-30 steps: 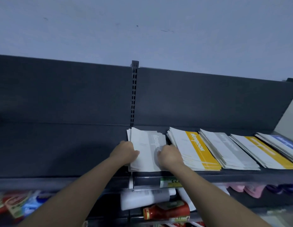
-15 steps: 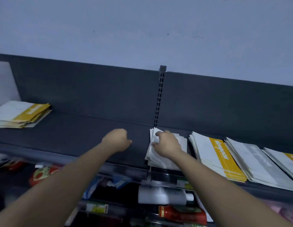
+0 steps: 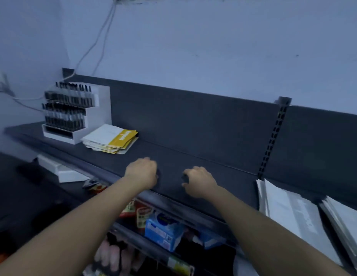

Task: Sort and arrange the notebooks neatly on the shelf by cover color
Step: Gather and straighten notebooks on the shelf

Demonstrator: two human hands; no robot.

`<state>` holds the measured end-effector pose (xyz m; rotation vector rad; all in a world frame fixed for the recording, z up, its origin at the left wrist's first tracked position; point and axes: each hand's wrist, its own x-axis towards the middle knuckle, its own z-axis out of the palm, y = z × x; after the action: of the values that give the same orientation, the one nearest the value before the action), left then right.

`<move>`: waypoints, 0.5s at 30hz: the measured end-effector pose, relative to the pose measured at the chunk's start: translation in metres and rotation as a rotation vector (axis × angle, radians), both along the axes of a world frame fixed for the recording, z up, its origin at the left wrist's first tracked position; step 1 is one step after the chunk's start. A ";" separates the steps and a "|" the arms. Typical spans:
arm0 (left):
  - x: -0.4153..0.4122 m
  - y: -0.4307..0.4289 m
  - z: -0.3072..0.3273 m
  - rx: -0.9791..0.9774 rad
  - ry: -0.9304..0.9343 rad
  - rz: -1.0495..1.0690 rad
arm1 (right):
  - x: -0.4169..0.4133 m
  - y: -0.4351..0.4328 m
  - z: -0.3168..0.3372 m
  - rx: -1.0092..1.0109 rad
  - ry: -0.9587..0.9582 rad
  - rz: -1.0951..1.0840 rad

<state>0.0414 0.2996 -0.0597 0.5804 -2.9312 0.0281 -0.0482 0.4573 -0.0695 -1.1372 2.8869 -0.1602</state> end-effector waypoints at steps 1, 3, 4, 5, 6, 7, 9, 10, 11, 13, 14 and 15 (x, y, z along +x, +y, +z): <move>0.004 -0.016 0.000 -0.011 -0.003 0.014 | 0.002 -0.017 0.000 -0.004 0.002 0.017; 0.010 -0.047 0.002 -0.036 -0.002 0.043 | 0.005 -0.051 0.002 -0.011 0.003 0.043; 0.013 -0.063 0.003 -0.042 0.000 0.055 | 0.007 -0.067 0.002 -0.016 0.001 0.054; 0.015 -0.078 0.003 -0.045 0.003 0.066 | 0.008 -0.083 0.002 -0.021 -0.003 0.063; 0.017 -0.092 0.003 -0.047 0.003 0.077 | 0.008 -0.098 0.003 -0.025 -0.008 0.071; 0.019 -0.106 0.003 -0.048 0.006 0.091 | 0.009 -0.112 0.003 -0.026 -0.010 0.079; 0.022 -0.132 0.003 -0.053 0.012 0.118 | 0.010 -0.139 0.003 -0.025 -0.012 0.091; 0.023 -0.145 0.003 -0.056 0.011 0.128 | 0.010 -0.151 0.003 -0.027 -0.013 0.097; 0.023 -0.157 0.003 -0.061 0.008 0.135 | 0.009 -0.162 0.002 -0.030 -0.014 0.103; 0.023 -0.179 0.003 -0.075 -0.002 0.147 | 0.006 -0.183 0.002 -0.036 -0.021 0.110; 0.022 -0.188 0.003 -0.076 -0.008 0.153 | 0.004 -0.193 0.001 -0.039 -0.023 0.114; 0.020 -0.198 0.003 -0.074 -0.011 0.162 | 0.001 -0.202 0.001 -0.040 -0.021 0.117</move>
<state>0.0615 0.1019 -0.0568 0.8069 -2.8716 0.1588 -0.0472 0.2553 -0.0681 -1.2989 2.8010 -0.2250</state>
